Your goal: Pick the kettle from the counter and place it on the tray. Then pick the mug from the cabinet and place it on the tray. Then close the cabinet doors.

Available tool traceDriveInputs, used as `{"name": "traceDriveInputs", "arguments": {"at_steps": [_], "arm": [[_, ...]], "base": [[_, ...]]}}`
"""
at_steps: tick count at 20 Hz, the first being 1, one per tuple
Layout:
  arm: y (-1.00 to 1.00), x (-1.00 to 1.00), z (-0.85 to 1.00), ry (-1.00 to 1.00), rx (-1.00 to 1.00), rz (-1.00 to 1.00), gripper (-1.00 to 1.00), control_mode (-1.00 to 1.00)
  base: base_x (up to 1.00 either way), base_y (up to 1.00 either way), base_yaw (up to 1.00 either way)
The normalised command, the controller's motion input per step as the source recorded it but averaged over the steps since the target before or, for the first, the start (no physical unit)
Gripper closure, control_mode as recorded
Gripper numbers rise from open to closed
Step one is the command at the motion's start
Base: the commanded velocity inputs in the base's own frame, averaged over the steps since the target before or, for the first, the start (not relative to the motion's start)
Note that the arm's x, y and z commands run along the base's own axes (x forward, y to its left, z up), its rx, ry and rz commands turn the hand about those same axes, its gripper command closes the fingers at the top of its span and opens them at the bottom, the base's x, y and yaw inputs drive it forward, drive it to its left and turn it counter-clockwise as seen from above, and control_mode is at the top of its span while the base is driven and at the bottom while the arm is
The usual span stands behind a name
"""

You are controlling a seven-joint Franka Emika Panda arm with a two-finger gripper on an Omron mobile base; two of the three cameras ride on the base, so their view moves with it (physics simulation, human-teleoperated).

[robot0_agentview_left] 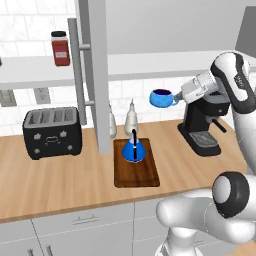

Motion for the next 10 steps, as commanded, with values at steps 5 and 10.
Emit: {"name": "traceDriveInputs", "arguments": {"at_steps": [5,10], "arm": [[0.40,-0.13,-0.80,0.00,0.00,0.00,1.00,-1.00],[0.38,0.00,-0.93,0.00,0.00,0.00,1.00,-1.00]], "base": [[0.00,0.00,0.00],[0.00,0.00,0.00]]}}
